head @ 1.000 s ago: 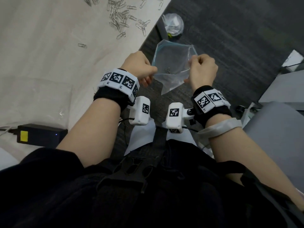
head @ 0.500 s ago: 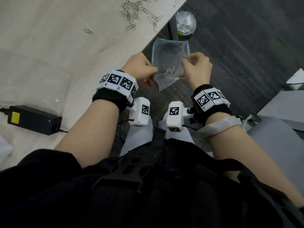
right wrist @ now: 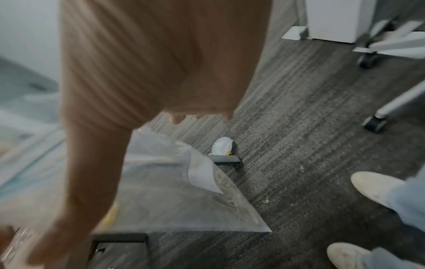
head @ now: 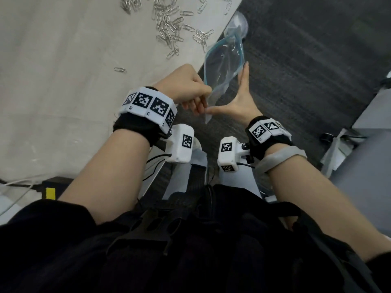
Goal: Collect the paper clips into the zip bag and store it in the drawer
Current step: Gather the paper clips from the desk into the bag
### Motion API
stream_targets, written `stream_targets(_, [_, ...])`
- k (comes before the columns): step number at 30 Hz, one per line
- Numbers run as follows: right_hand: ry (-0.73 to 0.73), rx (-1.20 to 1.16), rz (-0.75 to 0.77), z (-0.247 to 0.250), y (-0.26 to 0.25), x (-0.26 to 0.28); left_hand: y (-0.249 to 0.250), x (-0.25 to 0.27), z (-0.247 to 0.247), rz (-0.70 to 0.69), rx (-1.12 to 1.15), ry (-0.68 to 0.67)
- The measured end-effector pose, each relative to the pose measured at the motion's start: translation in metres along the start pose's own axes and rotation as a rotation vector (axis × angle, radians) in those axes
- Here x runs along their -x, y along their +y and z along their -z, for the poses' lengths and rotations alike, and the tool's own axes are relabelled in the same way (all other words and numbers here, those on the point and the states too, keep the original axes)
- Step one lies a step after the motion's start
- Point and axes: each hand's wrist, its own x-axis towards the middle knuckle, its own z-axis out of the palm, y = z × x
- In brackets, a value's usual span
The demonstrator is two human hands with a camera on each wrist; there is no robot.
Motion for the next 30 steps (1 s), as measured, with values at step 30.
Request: stream_targets(30, [0.492,-0.152,0.186,-0.024,0.0,0.013,-0.016,-0.009,-0.008,-0.053,-0.078,0.638])
